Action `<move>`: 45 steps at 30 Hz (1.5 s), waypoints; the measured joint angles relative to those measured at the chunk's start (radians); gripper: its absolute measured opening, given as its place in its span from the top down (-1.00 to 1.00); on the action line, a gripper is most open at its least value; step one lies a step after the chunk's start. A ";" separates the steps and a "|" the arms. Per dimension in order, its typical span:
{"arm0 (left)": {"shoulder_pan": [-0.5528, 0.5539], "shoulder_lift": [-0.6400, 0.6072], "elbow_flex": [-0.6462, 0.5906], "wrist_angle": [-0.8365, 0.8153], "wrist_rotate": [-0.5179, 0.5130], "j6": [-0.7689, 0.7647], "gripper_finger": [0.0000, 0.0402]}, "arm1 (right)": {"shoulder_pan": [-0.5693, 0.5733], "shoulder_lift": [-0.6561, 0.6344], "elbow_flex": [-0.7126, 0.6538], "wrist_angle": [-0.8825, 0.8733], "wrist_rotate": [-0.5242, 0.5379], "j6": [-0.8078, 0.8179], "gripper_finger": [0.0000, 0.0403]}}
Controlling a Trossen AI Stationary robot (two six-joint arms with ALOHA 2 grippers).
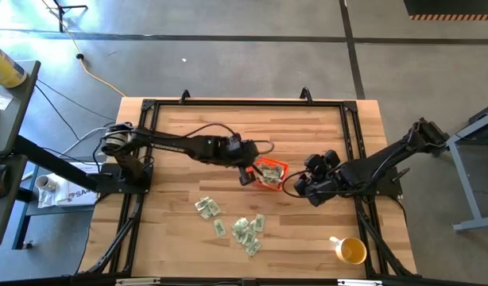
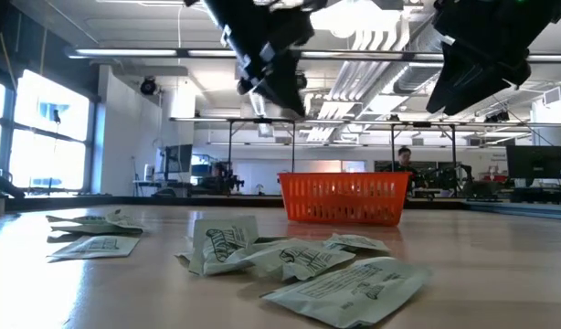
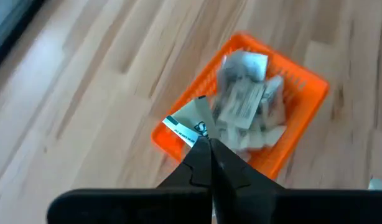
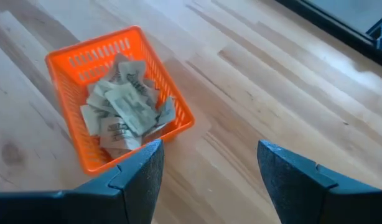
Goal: Pick and place Stevia / Truvia into bins
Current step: Put the white stevia packet into the orange bin
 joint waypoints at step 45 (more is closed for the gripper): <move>-0.425 -0.228 -0.221 -0.415 -0.103 -0.733 -0.12 | -0.089 0.582 0.143 0.914 -0.793 -1.141 -0.24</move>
